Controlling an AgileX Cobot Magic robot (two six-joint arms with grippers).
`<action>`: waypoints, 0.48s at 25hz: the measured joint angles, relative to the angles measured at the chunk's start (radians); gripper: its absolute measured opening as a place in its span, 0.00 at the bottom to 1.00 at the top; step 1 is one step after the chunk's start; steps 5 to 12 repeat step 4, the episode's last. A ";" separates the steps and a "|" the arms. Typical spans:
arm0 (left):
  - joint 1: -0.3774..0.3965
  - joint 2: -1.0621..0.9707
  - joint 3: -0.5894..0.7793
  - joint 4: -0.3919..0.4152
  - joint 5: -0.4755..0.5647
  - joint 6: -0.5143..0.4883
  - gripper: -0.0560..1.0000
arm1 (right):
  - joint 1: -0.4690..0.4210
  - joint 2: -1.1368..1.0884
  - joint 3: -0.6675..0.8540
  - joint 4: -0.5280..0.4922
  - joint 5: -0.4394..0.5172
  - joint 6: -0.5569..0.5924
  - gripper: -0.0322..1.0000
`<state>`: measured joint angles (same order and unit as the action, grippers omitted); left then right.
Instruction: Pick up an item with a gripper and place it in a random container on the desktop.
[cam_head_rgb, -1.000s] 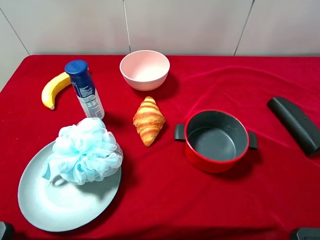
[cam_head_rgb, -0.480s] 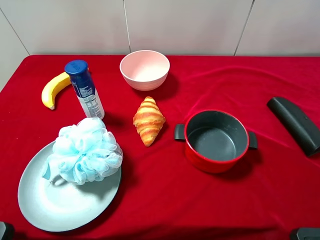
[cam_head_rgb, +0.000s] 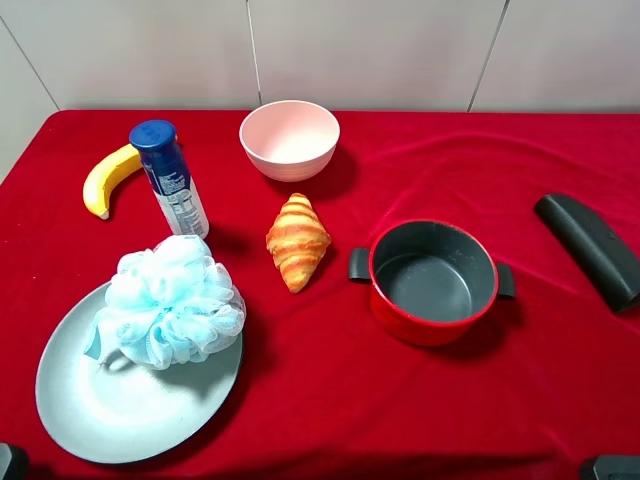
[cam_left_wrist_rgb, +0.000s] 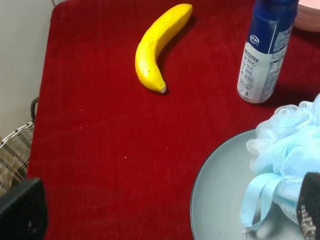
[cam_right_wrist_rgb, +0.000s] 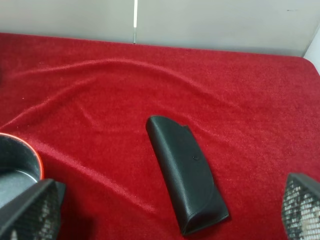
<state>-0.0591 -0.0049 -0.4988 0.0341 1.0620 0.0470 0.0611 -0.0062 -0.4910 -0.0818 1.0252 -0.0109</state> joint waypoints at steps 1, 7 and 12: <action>0.000 0.000 0.000 0.000 0.000 0.000 0.99 | 0.000 0.000 0.000 0.000 0.000 0.000 0.70; 0.000 0.000 0.000 0.000 0.000 0.000 0.99 | 0.000 0.000 0.000 0.000 0.000 0.000 0.70; 0.000 0.000 0.000 0.000 0.000 0.000 0.99 | 0.000 0.000 0.000 0.000 0.000 0.000 0.70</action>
